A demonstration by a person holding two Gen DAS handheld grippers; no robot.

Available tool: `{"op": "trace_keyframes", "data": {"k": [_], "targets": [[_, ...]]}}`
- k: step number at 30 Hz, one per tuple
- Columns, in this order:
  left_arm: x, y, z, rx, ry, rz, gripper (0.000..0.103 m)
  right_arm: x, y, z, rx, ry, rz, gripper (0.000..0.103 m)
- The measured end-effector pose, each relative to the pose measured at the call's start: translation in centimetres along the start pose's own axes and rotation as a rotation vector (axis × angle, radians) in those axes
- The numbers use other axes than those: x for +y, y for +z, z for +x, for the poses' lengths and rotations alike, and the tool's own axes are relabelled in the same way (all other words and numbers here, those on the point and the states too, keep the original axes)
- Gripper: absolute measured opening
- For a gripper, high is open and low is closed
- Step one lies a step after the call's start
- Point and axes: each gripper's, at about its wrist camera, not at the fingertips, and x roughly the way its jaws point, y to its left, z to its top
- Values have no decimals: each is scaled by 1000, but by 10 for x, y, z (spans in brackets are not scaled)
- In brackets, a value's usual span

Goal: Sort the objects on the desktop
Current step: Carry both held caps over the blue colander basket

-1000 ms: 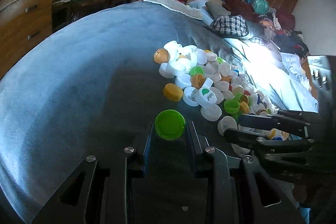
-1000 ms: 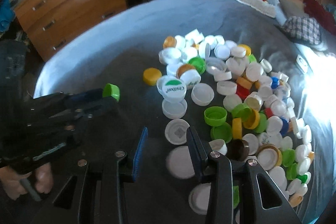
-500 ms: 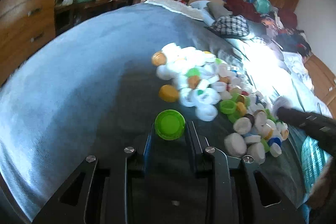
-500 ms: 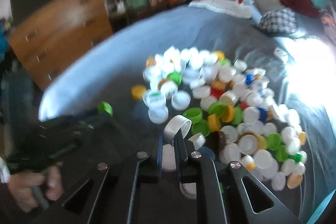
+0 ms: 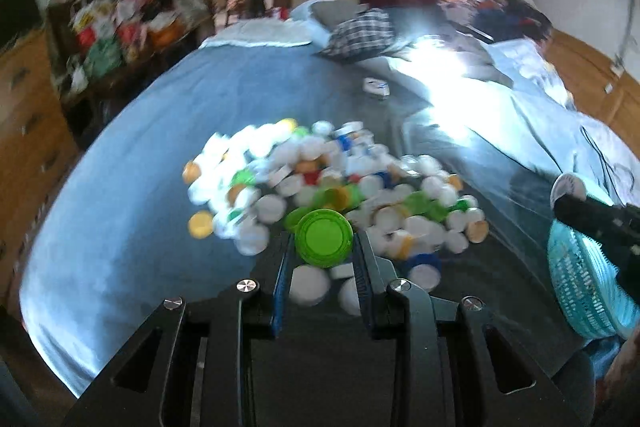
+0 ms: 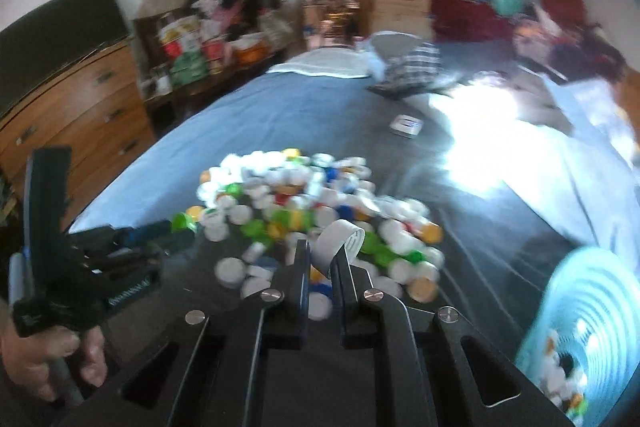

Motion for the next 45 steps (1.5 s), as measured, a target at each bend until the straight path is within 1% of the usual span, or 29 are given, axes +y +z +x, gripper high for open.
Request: {"op": "trace_keyframes", "data": {"k": [3, 7, 13, 19, 32, 45], "targets": [[-24, 9, -3, -1, -13, 36, 25, -19, -6, -10, 11, -43, 45, 10], [-52, 16, -5, 0, -23, 87, 25, -34, -8, -23, 2, -75, 71, 10], [-91, 24, -5, 8, -31, 164, 25, -51, -9, -40, -26, -94, 100, 10], [-124, 33, -6, -3, -43, 220, 25, -73, -13, -57, -46, -118, 130, 11], [-183, 43, -6, -17, -69, 311, 25, -130, -24, -85, -67, -181, 210, 11], [-234, 43, -1, 4, -110, 381, 25, -172, -36, -108, -83, -241, 274, 11]]}}
